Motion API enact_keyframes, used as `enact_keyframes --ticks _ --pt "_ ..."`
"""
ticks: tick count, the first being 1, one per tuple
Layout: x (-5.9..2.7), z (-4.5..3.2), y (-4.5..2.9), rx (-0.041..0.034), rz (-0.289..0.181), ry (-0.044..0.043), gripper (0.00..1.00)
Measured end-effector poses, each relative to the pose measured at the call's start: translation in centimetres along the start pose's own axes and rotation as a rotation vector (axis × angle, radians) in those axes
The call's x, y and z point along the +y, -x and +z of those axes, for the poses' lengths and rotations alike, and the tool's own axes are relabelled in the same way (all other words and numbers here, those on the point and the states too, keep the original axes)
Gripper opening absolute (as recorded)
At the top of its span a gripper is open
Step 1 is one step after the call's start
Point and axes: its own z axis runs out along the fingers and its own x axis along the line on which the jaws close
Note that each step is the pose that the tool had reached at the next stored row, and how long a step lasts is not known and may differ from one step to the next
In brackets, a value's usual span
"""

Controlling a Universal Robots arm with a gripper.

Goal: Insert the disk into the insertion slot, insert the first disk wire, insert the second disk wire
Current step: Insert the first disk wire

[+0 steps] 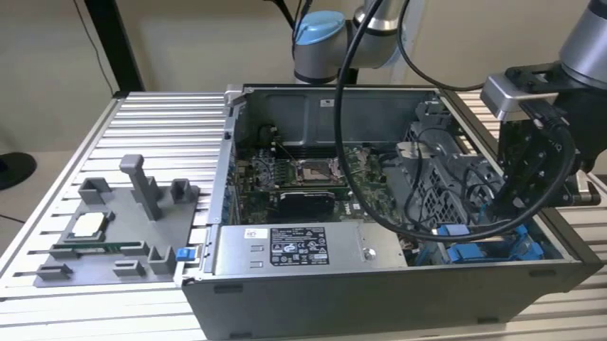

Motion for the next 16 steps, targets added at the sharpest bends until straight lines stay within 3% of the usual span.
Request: enact_keyframes --ticks 5,10,16 --pt "-0.01 0.15 -0.03 0.0007 0.0 0.0007 0.0" --pt "-0.21 0.58 -0.05 0.0005 -0.014 0.0075 0.0" --pt "-0.38 1.29 -0.07 0.0006 -0.014 0.0085 0.0"
